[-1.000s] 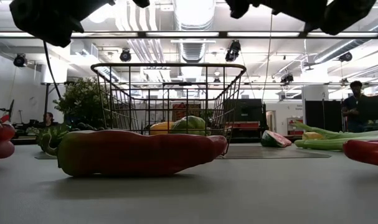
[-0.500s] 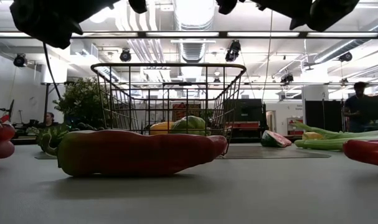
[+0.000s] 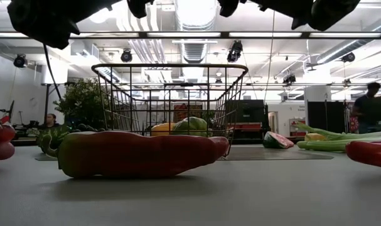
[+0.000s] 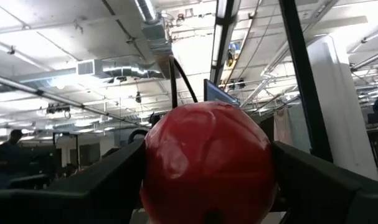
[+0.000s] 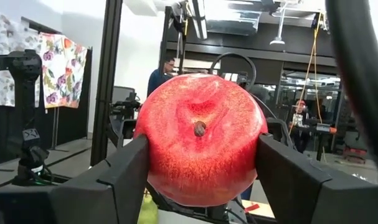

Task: Build produce basket
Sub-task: Put the red apple into the wire basket

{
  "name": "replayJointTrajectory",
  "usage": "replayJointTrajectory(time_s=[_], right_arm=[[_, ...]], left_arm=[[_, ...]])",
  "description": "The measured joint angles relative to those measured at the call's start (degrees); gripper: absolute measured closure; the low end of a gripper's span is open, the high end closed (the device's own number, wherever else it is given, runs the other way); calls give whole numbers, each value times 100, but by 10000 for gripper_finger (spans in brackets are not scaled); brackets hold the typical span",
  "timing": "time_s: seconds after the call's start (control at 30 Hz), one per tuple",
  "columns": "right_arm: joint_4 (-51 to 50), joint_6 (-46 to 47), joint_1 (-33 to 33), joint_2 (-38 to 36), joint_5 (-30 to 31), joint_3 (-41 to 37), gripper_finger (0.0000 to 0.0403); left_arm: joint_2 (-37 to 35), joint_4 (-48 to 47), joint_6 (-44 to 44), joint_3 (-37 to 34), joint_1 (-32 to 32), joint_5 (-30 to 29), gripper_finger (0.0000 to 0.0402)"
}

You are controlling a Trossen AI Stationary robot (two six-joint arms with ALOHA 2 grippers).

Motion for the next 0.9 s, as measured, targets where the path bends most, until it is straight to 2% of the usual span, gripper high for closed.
replayJointTrajectory(time_s=[0.3, 0.43, 0.57, 0.7, 0.8, 0.9], right_arm=[[-373, -42, -10, -84, 33, 0, 156], [-1079, -52, -6, -372, 459, 21, 156], [-2331, 109, 0, -726, 811, 247, 156], [-4303, 513, -2, -819, 1144, 840, 156], [-5687, 895, -2, -622, 1336, 1500, 156], [-6604, 1180, -2, -146, 1353, 2089, 156]], left_arm=[[-11, -69, -224, -229, 2, -120, 41], [-284, -180, -209, -572, 22, -295, 38], [-853, -104, -182, -1079, 24, -366, 38], [-1577, -115, -14, -1600, 26, -360, 37], [-2066, -70, 167, -1861, 51, -374, 37], [-2405, -83, 367, -1970, 66, -372, 37]])
